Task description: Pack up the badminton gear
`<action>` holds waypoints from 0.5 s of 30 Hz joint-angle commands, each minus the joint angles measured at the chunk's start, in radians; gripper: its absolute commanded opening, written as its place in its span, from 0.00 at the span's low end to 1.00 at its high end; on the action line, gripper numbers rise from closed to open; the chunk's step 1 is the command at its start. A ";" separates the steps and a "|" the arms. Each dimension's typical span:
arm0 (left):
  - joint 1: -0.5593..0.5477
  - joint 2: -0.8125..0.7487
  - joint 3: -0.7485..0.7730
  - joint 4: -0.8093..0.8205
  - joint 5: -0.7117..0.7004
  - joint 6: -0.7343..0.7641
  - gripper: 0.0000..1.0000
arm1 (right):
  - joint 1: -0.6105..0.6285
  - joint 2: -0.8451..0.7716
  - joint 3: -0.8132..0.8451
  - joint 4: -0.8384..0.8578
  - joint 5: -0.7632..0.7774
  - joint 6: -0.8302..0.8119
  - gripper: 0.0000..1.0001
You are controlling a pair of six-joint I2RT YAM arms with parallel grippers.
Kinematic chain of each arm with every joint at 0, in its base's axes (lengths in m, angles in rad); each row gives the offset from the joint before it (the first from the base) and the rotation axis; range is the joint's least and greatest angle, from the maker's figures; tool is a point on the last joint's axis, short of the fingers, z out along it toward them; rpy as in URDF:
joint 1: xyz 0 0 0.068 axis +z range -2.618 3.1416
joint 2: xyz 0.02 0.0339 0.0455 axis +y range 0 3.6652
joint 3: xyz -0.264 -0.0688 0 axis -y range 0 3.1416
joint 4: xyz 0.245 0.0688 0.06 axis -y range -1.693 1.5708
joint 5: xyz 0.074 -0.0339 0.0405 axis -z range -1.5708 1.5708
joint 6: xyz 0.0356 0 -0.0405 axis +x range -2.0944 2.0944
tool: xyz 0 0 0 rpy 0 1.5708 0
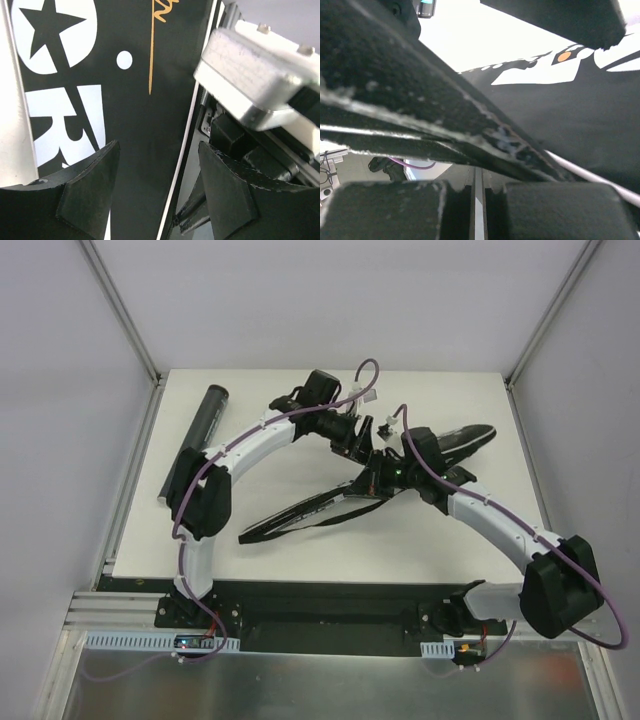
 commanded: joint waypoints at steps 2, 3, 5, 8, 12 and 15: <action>0.014 -0.101 -0.097 0.040 0.030 0.049 0.60 | 0.004 -0.066 0.079 -0.013 0.004 -0.003 0.00; 0.019 -0.130 -0.126 0.055 -0.016 0.044 0.60 | 0.002 -0.065 0.090 -0.028 0.006 0.000 0.00; 0.028 -0.226 -0.216 0.091 -0.105 0.036 0.60 | 0.002 -0.062 0.110 -0.034 0.009 0.005 0.00; 0.077 -0.334 -0.305 0.118 -0.167 0.004 0.62 | -0.002 -0.042 0.122 -0.034 0.004 0.008 0.00; 0.152 -0.474 -0.424 0.131 -0.191 0.013 0.64 | -0.019 -0.034 0.121 -0.033 -0.006 0.011 0.00; 0.200 -0.600 -0.525 0.126 -0.191 0.013 0.64 | -0.031 -0.040 0.119 -0.036 -0.009 0.008 0.00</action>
